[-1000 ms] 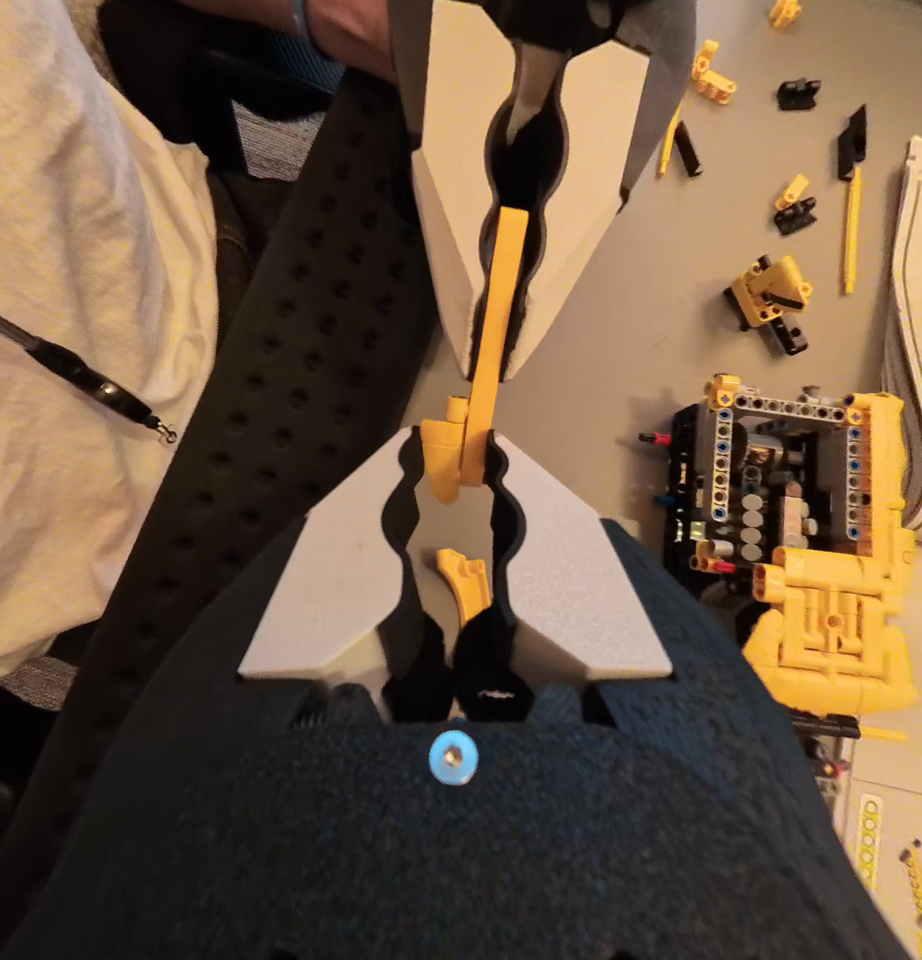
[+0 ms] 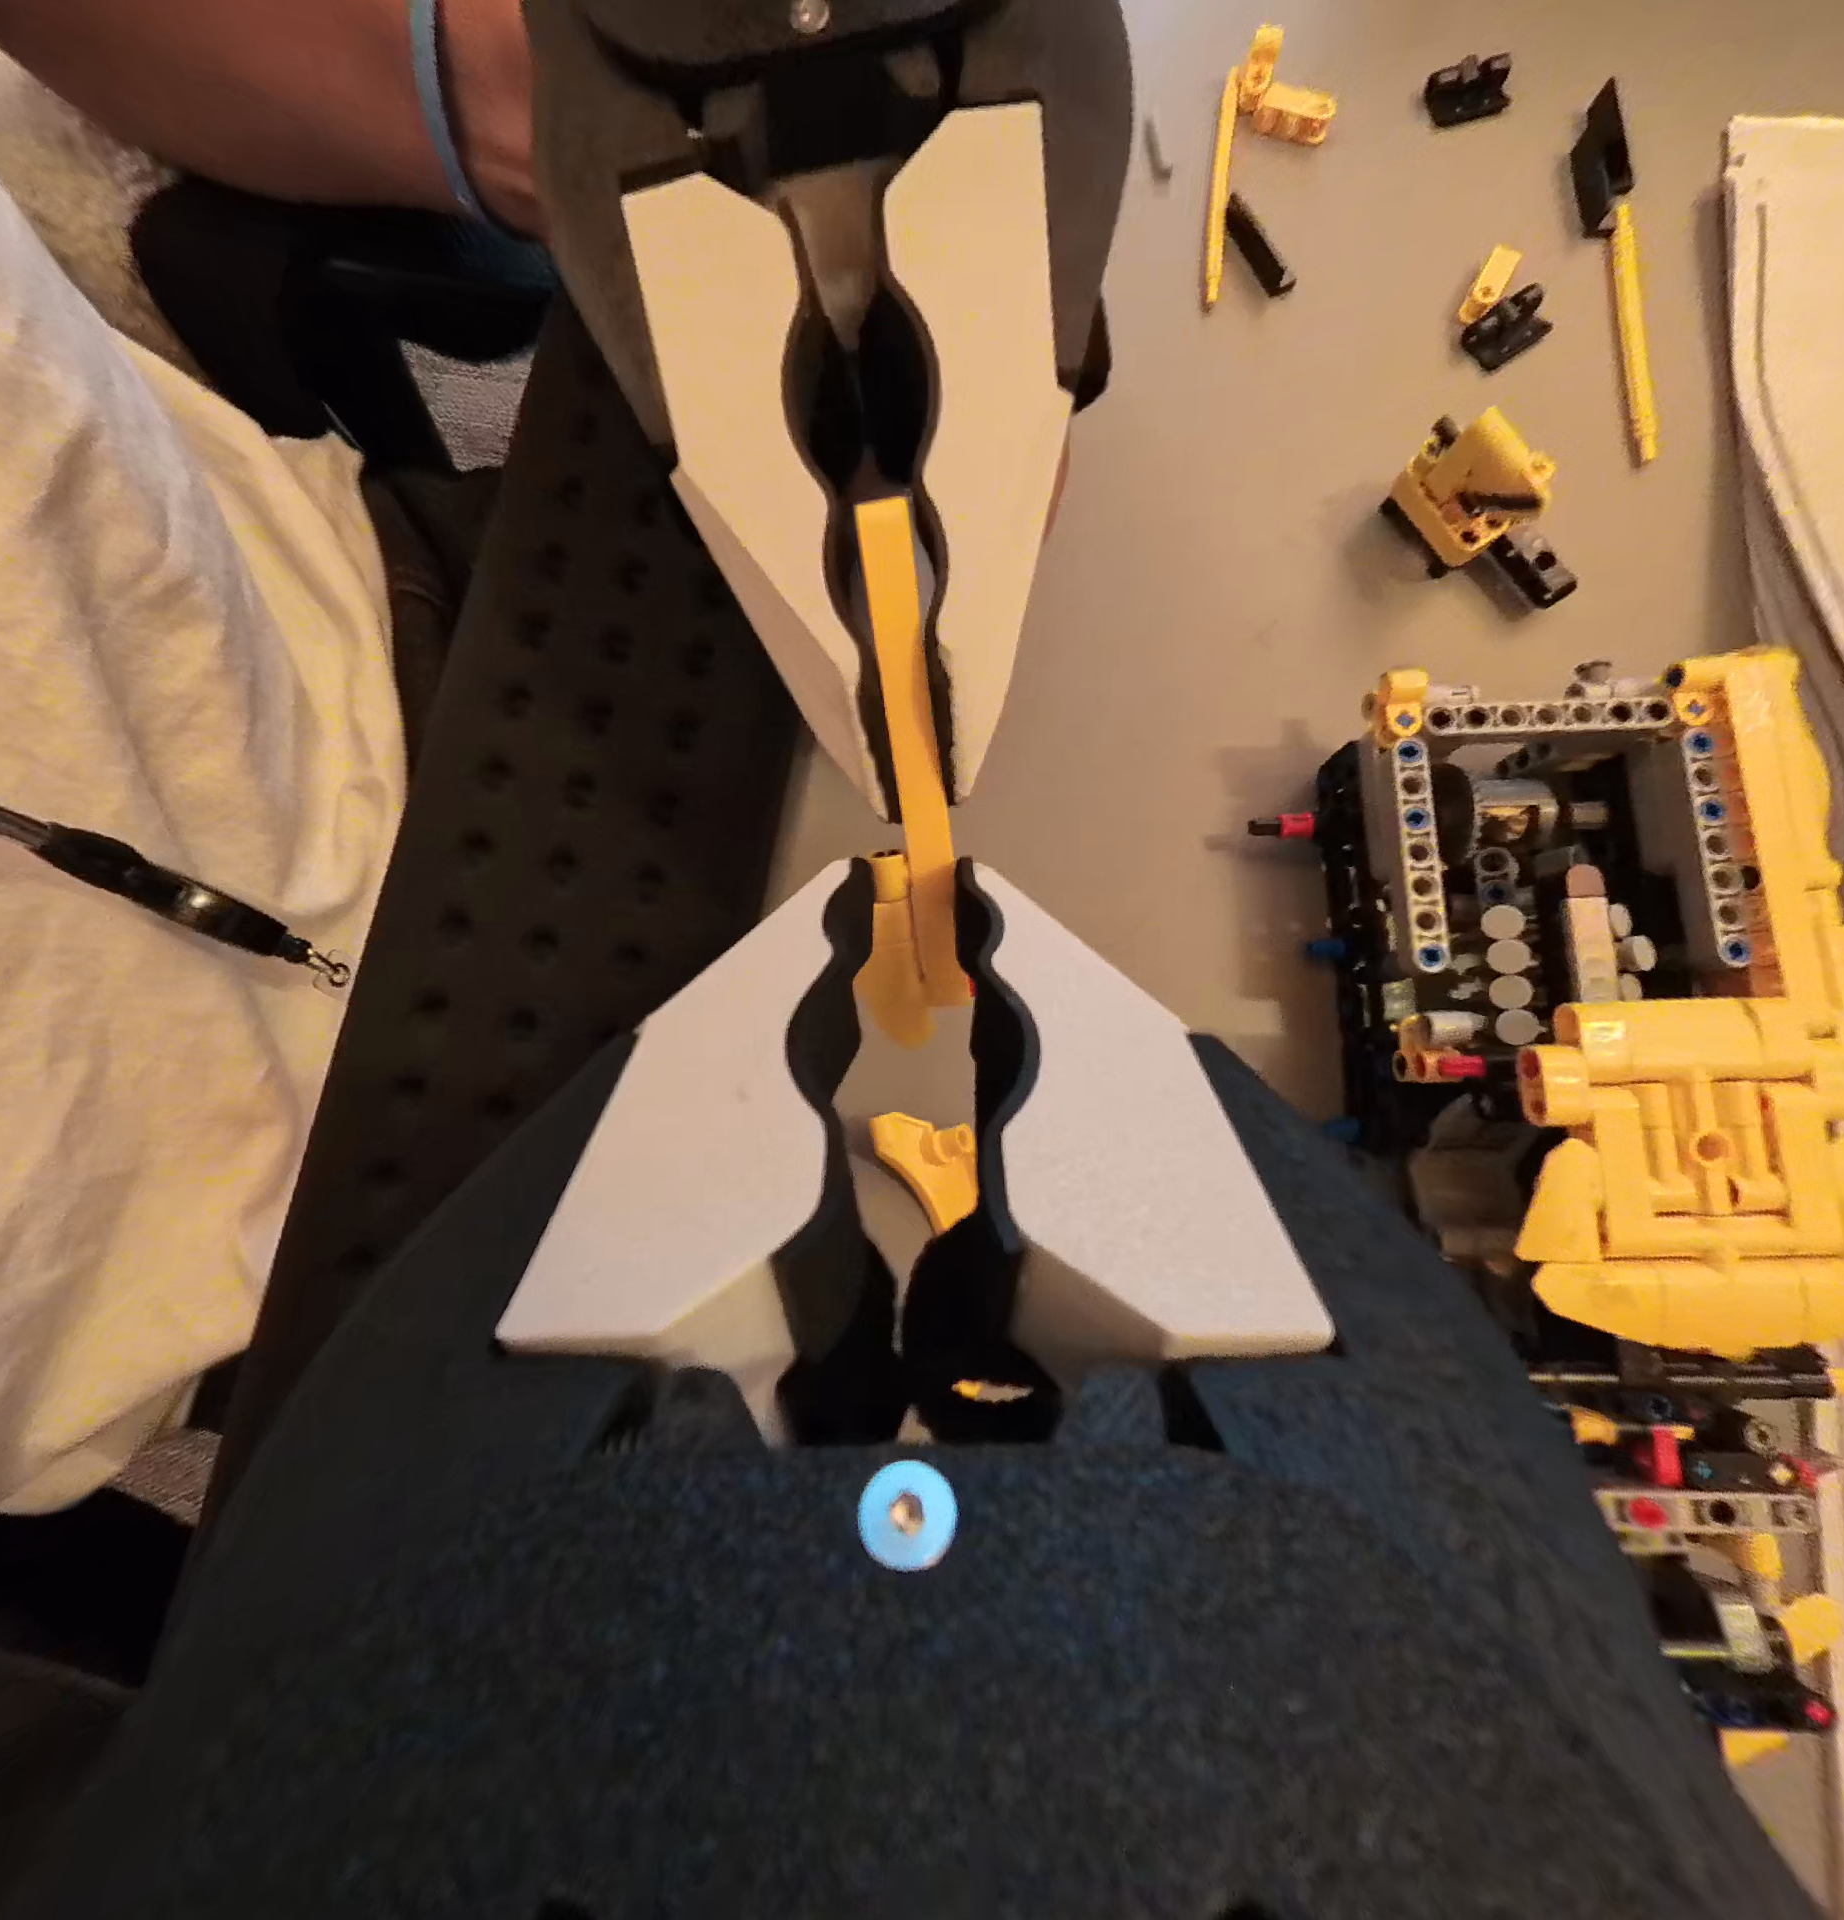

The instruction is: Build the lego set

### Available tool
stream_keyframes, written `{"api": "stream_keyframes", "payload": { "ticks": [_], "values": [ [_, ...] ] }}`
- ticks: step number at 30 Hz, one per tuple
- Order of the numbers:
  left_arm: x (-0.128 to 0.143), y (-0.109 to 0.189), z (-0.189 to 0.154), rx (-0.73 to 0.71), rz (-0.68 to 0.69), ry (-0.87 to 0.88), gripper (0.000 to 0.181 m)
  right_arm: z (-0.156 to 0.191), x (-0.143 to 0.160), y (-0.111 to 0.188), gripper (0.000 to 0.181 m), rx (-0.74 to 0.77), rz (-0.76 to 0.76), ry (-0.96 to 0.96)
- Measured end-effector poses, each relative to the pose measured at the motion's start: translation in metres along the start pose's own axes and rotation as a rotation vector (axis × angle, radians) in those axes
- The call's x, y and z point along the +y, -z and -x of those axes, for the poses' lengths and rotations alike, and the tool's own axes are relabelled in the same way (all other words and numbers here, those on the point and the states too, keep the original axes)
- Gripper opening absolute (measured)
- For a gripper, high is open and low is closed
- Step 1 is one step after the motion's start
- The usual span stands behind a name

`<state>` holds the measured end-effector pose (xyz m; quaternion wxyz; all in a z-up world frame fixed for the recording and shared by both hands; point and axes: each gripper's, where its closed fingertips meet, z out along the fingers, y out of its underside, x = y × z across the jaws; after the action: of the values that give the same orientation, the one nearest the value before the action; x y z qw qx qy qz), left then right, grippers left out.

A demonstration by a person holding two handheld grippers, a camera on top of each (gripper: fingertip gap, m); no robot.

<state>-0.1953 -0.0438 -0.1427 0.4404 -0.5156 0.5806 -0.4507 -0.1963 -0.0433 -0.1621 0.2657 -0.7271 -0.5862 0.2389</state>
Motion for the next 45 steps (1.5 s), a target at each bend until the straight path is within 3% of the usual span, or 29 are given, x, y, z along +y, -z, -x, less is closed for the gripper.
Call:
{"api": "stream_keyframes", "payload": {
  "ticks": [4, 7, 10, 12, 15, 18, 21, 24, 27, 31, 45],
  "values": [
    [0.012, -0.006, 0.003, -0.022, 0.074, -0.012, 0.009, -0.005, 0.012, -0.003, 0.016, 0.025, 0.08, 0.028],
    [0.008, -0.005, 0.003, 0.011, 0.055, 0.046, 0.008, -0.005, 0.011, 0.002, 0.016, 0.0, 0.104, 0.014],
    [-0.005, -0.001, 0.013, 0.013, -0.011, 0.122, 0.008, -0.015, -0.003, 0.014, 0.02, 0.031, 0.022, 0.014],
    [-0.021, 0.001, 0.031, -0.028, -0.086, 0.183, 0.008, -0.041, -0.015, 0.037, 0.045, 0.123, -0.095, -0.031],
    [-0.046, 0.007, 0.077, -0.137, -0.16, 0.28, 0.008, -0.106, -0.012, 0.085, 0.048, 0.356, -0.265, -0.204],
    [-0.061, 0.01, 0.137, -0.269, -0.176, 0.377, 0.008, -0.174, 0.027, 0.133, 0.049, 0.659, -0.453, -0.477],
    [-0.071, -0.002, 0.176, -0.267, -0.192, 0.431, 0.008, -0.203, 0.072, 0.155, 0.049, 0.854, -0.616, -0.621],
    [-0.066, -0.013, 0.204, -0.284, -0.222, 0.415, 0.008, -0.207, 0.112, 0.149, 0.047, 0.936, -0.52, -0.678],
    [-0.055, -0.014, 0.209, -0.274, -0.23, 0.446, 0.008, -0.214, 0.121, 0.147, 0.046, 0.952, -0.505, -0.682],
    [-0.029, -0.008, 0.209, -0.304, -0.17, 0.43, 0.008, -0.22, 0.146, 0.144, 0.044, 1.007, -0.378, -0.695],
    [-0.029, 0.002, 0.21, -0.292, -0.185, 0.42, 0.008, -0.224, 0.166, 0.13, 0.04, 0.985, -0.318, -0.73]
  ]
}}
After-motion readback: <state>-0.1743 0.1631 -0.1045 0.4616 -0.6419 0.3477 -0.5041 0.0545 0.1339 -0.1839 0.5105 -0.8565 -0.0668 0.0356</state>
